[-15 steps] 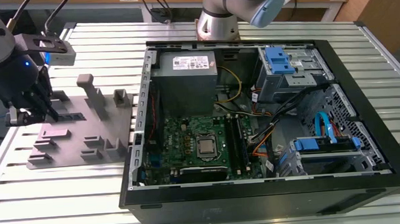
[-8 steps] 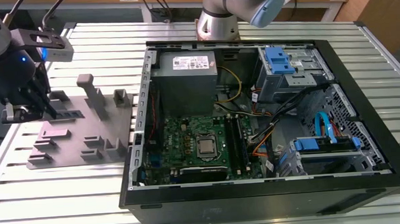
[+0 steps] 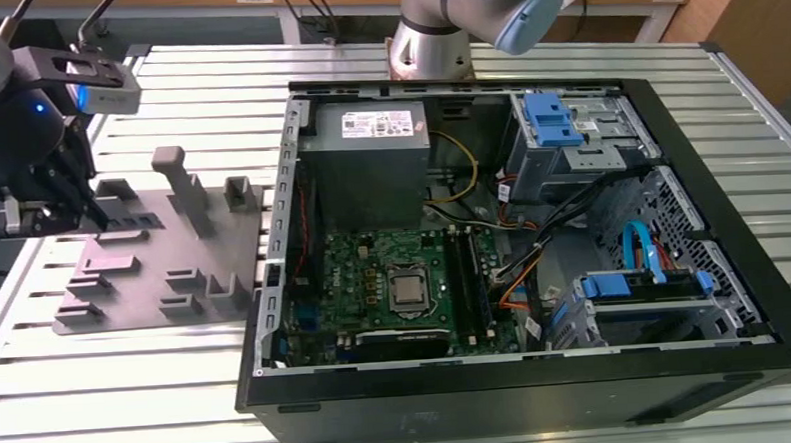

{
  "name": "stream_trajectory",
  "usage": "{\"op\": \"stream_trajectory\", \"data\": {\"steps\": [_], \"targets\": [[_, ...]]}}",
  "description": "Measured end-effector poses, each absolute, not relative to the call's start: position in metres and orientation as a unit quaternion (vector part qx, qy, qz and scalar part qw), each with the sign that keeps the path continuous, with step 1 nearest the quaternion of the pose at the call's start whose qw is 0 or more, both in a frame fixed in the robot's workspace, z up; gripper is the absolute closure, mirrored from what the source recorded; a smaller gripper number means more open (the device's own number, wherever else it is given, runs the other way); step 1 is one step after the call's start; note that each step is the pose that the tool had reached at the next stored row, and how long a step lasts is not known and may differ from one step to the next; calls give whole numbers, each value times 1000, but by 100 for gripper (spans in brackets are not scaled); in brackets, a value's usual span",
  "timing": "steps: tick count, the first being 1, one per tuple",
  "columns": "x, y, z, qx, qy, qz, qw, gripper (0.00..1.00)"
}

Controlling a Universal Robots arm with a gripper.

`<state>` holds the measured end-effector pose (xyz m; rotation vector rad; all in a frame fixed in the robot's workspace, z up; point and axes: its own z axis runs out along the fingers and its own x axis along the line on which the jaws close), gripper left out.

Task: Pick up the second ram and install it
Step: 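Pick up the second ram and move it above second insertion slot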

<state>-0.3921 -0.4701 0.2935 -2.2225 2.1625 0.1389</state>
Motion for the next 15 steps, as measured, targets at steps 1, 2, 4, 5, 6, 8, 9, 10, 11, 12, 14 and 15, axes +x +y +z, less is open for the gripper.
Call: {"op": "stream_trajectory", "data": {"steps": [1,2,4,5,6,8,9,10,11,12,14,15], "targets": [[-392,-470,295,-716,697,45,19,86],[-392,-470,296,-716,697,45,19,86],[-392,-470,298,-716,697,45,19,86],[-392,-470,299,-716,697,45,19,86],[-392,-470,300,-716,697,45,19,86],[-392,-470,302,-716,697,45,19,86],[-392,-470,303,-716,697,45,19,86],[-392,-470,305,-716,697,45,19,86],[-392,-470,306,-716,697,45,19,86],[-392,-470,307,-716,697,45,19,86],[-392,-470,309,-716,697,45,19,86],[-392,-470,310,-716,697,45,19,86]]}}
